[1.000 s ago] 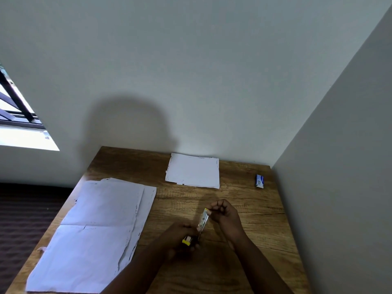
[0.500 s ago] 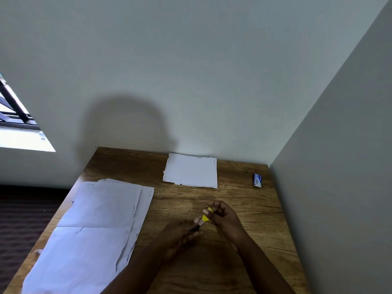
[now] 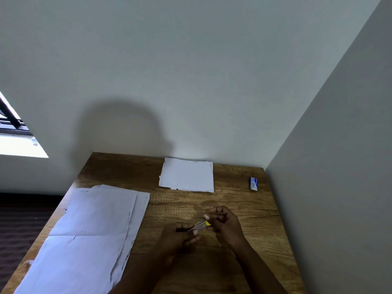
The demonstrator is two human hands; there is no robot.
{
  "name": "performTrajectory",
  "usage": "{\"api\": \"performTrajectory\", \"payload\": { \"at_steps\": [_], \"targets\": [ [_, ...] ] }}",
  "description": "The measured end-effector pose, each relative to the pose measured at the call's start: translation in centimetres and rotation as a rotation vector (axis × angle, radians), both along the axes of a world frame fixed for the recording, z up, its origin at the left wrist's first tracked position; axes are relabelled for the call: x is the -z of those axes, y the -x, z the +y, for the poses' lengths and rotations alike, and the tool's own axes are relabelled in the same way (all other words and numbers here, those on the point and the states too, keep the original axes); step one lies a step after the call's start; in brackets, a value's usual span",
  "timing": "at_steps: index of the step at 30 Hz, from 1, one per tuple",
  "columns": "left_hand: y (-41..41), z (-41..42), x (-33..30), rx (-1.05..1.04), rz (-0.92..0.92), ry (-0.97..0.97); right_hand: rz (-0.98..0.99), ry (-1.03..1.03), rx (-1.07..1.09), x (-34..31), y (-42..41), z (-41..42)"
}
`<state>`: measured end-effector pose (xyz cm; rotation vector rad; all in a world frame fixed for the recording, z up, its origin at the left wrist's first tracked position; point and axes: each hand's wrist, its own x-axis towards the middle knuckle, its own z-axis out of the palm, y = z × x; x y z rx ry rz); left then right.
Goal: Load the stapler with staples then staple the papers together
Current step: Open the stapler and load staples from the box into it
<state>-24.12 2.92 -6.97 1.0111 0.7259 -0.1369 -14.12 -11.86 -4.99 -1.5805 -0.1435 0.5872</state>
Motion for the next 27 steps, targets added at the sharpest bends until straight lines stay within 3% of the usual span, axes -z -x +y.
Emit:
{"api": "performTrajectory", "payload": {
  "at_steps": [20, 27],
  "targets": [
    [0.7, -0.3, -0.5, 0.048, -0.003, -0.297, 0.026, -0.017, -0.088, 1.8, -0.8, -0.7],
    [0.7, 0.1, 0.4, 0.094, 0.015, -0.585, -0.097, 0.232, -0.286, 1.5, -0.5, -1.4]
  ]
}}
